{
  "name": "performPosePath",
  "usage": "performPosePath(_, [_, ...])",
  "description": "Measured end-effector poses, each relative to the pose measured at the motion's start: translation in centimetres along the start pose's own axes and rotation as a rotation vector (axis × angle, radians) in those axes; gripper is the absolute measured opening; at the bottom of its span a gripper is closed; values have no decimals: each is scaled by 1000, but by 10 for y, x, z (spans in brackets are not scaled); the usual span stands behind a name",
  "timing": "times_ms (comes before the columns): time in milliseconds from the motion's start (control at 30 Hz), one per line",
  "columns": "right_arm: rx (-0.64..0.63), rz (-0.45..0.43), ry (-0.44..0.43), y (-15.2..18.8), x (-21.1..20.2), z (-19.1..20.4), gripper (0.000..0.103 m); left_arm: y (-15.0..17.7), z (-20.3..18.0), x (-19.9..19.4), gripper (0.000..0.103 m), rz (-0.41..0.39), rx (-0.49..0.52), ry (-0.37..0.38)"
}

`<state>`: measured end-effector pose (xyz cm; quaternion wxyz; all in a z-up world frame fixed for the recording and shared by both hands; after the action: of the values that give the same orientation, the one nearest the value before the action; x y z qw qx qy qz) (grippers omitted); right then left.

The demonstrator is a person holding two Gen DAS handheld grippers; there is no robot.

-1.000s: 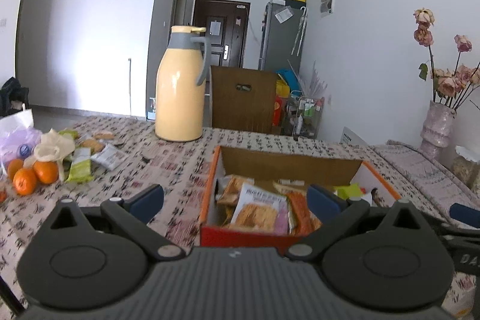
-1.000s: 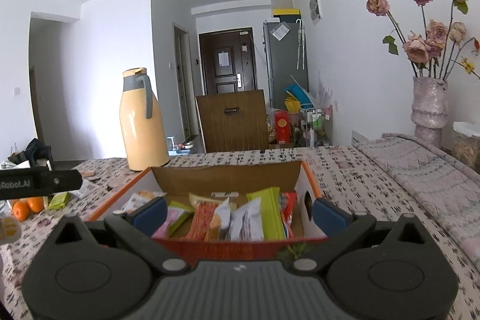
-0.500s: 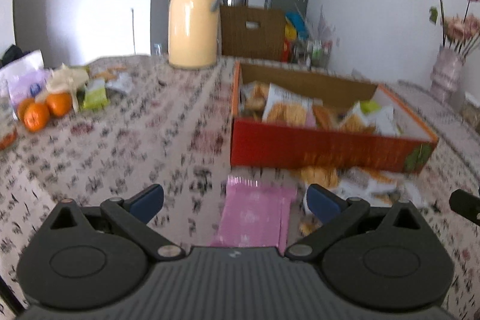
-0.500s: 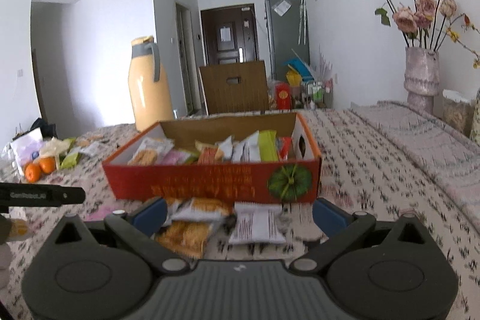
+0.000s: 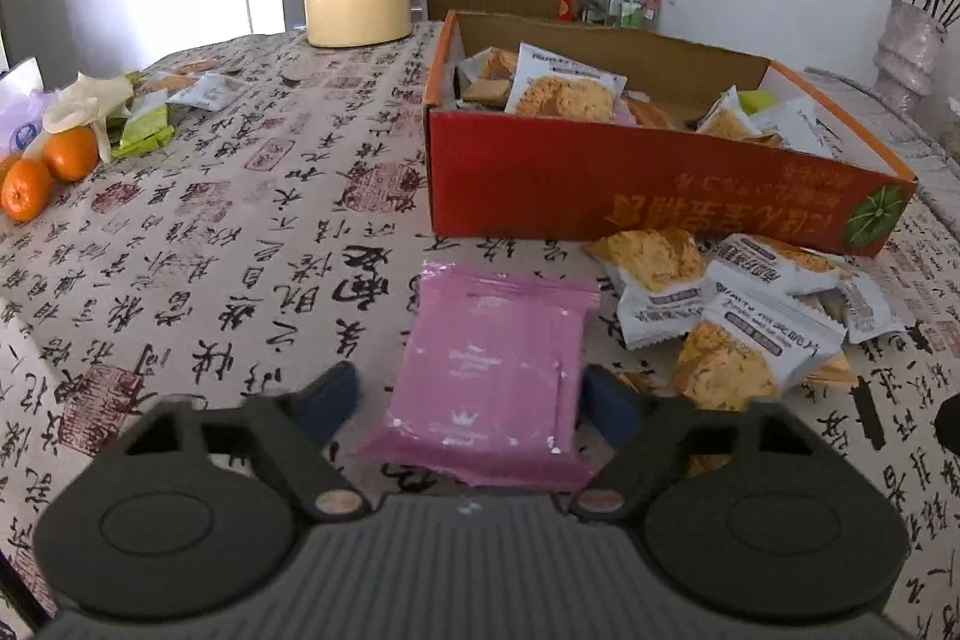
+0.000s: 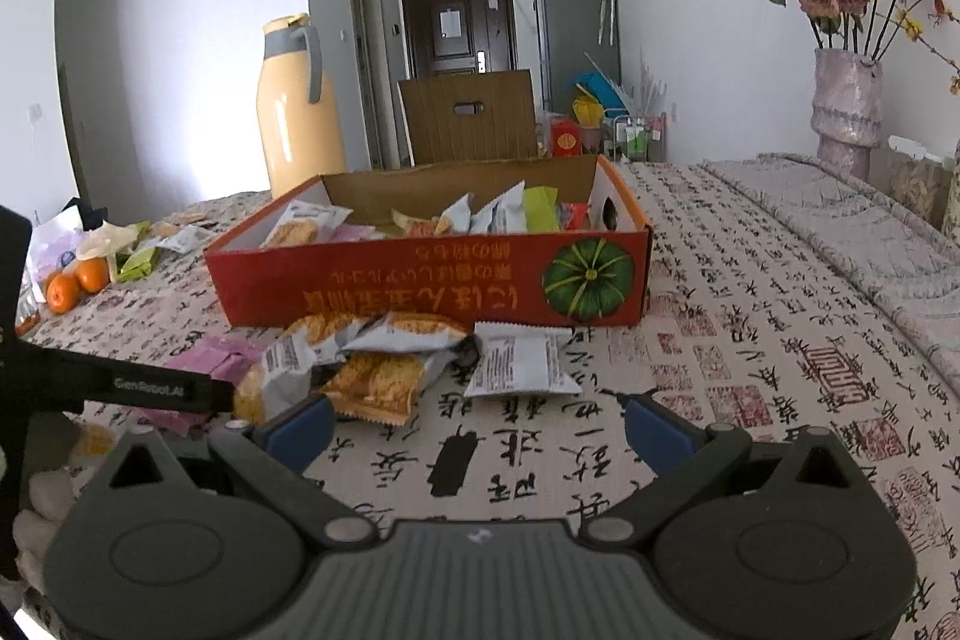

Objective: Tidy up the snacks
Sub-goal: 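Grasp the pink packet with the left tool while the right tool grasps a white packet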

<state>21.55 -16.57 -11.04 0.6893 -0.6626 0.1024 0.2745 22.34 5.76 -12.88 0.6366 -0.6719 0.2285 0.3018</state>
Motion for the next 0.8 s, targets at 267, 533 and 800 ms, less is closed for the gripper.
performPosePath(267, [13, 27, -60, 6, 6, 13, 103, -3, -2, -17, 61, -59, 9, 42])
performPosePath(533, [7, 44, -101, 2, 16, 39, 103, -11, 5, -41, 62, -125, 26, 60])
performPosePath(800, [-15, 87, -95, -1, 45, 78, 103, -20, 24, -52, 62, -158, 28, 49])
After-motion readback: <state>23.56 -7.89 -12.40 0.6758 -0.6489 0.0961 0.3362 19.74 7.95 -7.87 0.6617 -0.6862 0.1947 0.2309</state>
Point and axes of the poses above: each gripper's, at about its wrist camera, not at the fingertips, and x roughly the way its jaws point, z to its left, y to its underside, the point moved 10 cm from there along x, roughly the way its jaws point, and after that the axes turned 1 degree about z, right-handed, at the moved point
